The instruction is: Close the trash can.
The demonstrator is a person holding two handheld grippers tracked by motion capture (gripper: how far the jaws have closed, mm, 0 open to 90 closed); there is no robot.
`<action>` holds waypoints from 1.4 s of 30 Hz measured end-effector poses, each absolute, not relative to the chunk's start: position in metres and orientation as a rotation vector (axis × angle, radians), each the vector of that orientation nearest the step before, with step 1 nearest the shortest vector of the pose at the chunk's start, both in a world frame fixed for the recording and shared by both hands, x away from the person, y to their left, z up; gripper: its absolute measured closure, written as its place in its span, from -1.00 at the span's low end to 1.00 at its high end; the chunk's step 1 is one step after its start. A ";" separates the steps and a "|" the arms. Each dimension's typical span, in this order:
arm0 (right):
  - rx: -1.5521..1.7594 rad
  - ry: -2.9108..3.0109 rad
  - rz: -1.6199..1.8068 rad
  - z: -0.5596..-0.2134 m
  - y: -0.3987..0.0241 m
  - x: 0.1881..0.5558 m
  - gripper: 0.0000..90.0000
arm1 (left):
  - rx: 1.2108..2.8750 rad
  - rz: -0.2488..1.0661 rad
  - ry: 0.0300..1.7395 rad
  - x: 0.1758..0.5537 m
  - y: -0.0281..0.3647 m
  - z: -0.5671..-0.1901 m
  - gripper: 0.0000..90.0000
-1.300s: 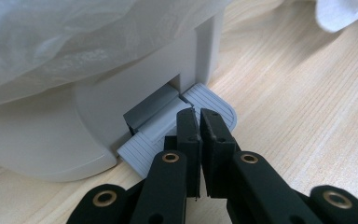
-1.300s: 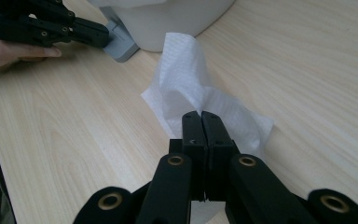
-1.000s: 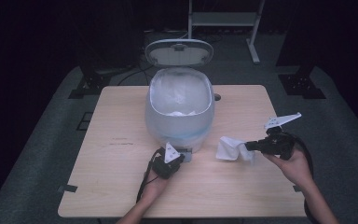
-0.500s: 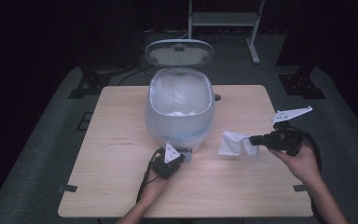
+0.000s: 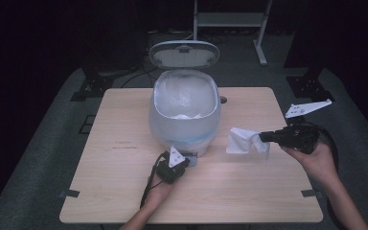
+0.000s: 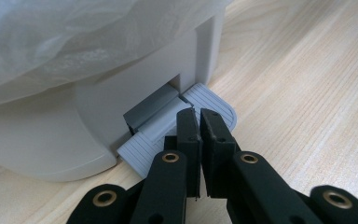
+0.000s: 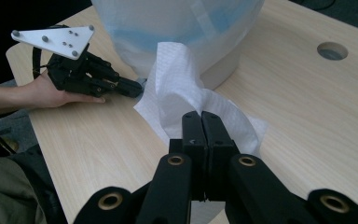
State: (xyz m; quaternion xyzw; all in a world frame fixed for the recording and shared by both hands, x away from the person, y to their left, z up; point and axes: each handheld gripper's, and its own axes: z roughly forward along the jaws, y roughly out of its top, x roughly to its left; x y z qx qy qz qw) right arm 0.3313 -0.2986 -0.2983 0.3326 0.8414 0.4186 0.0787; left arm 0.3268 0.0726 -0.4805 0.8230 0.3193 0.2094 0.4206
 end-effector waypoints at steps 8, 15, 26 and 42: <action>0.969 2.507 1.260 -0.285 -0.296 0.330 0.97 | 2.066 0.526 0.799 0.327 0.073 -0.480 0.93; 0.957 2.497 1.273 -0.273 -0.295 0.330 0.97 | 2.068 0.522 0.801 0.327 0.073 -0.480 0.93; 0.932 2.482 1.291 -0.256 -0.292 0.330 0.97 | 2.068 0.523 0.800 0.327 0.073 -0.480 0.93; 0.891 2.462 1.288 -0.223 -0.286 0.329 0.97 | 2.071 0.525 0.798 0.327 0.073 -0.480 0.93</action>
